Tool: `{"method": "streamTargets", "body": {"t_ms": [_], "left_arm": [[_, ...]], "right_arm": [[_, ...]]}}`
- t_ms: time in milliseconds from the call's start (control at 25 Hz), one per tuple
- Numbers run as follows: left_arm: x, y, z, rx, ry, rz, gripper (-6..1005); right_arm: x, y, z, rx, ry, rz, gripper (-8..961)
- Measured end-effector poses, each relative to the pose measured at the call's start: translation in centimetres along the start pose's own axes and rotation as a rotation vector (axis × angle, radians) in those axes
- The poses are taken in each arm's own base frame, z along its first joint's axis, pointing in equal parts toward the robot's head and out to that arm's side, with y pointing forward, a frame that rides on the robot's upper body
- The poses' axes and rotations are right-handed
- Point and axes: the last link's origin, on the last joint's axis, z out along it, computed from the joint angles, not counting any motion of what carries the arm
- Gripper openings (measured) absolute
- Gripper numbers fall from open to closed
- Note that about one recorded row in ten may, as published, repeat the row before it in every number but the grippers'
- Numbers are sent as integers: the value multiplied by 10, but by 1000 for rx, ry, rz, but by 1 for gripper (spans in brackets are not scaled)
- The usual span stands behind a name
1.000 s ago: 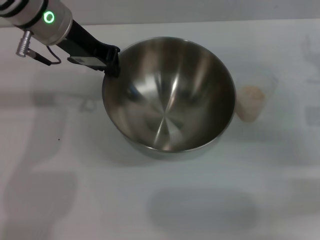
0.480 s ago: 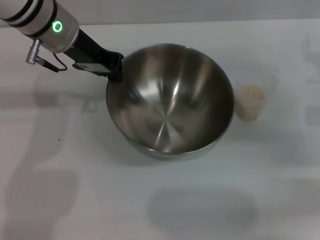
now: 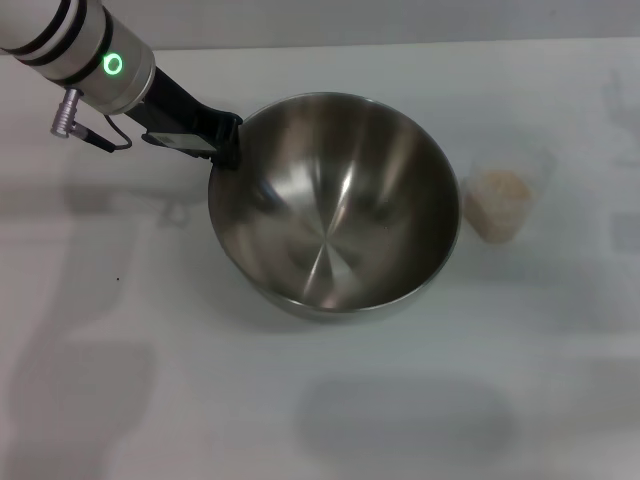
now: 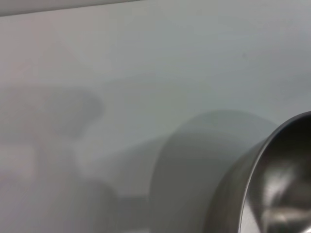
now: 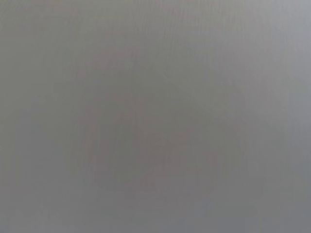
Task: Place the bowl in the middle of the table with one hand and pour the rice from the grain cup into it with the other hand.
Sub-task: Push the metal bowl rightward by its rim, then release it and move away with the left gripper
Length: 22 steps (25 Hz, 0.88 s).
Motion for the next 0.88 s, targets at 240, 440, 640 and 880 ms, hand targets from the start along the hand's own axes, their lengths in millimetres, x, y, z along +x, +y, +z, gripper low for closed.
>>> {"method": "streamTargets", "body": {"t_ms": [240, 440, 640, 880], "left_arm": [[-1, 1, 3, 9, -10, 14, 54], [0, 2, 4, 14, -9, 20, 54], [1, 2, 4, 12, -3, 17, 55], [1, 1, 3, 11, 1, 12, 56]], "right_arm": [[0, 0, 0, 0, 0, 0, 664], [0, 0, 0, 0, 0, 0, 664], [0, 0, 0, 0, 0, 0, 664], [0, 0, 0, 0, 0, 0, 663]]}}
